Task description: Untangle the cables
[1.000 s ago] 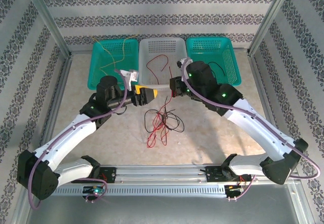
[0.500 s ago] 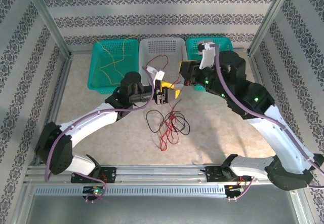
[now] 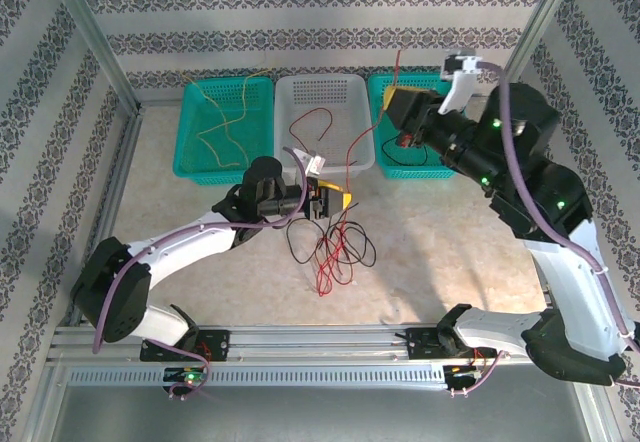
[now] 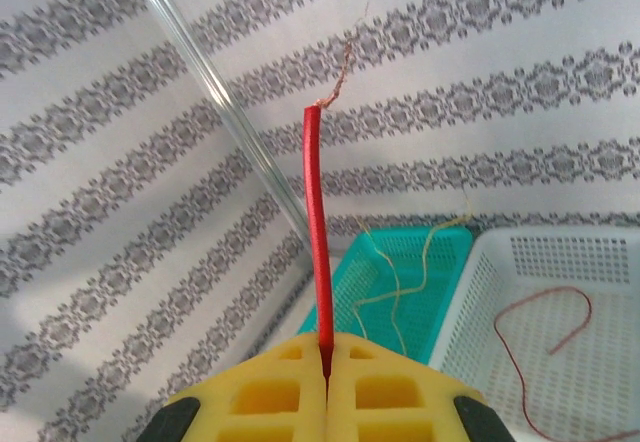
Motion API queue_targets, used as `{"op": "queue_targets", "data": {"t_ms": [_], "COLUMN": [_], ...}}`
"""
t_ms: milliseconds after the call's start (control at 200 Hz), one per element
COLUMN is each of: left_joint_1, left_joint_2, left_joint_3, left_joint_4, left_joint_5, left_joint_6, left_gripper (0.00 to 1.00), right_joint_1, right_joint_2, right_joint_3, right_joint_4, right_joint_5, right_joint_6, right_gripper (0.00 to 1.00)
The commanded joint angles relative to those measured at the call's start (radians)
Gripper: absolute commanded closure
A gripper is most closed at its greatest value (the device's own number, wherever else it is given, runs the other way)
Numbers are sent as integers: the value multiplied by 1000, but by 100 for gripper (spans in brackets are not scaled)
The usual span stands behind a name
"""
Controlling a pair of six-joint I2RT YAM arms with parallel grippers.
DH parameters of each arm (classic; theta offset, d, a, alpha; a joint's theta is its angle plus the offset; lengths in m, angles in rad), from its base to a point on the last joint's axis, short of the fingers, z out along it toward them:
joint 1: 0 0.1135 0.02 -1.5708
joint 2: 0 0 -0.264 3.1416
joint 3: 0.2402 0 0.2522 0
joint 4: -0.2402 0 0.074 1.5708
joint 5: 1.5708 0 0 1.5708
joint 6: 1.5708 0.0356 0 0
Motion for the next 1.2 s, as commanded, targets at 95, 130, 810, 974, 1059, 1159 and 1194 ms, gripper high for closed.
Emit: {"op": "queue_targets", "data": {"t_ms": [95, 130, 810, 974, 1059, 1159, 1194], "left_joint_1": [-12, -12, -24, -23, -23, -21, -18], "left_joint_2": [-102, -120, -16, -36, -49, -59, -61], "left_joint_3": [2, 7, 267, 320, 352, 435, 463], "left_joint_4": [13, 12, 39, -1, -19, -138, -171], "left_joint_5": [8, 7, 124, 84, 64, -7, -41], "left_joint_6": [-7, -5, -24, -32, -50, -41, -45], "left_gripper": [30, 28, 75, 100, 100, 100, 100], "right_joint_1": [-28, -30, -55, -76, -91, -99, -99], "right_joint_2": [-1, -2, -5, -25, -41, -82, -95], "right_joint_3": [55, 55, 13, -49, -107, -245, -302], "right_joint_4": [14, 15, 46, 49, 42, 64, 75], "right_joint_5": [-54, -56, -105, -102, -99, -88, -91], "right_joint_6": [25, 26, 88, 109, 127, 150, 162], "right_gripper": [100, 100, 100, 100, 77, 49, 47]}}
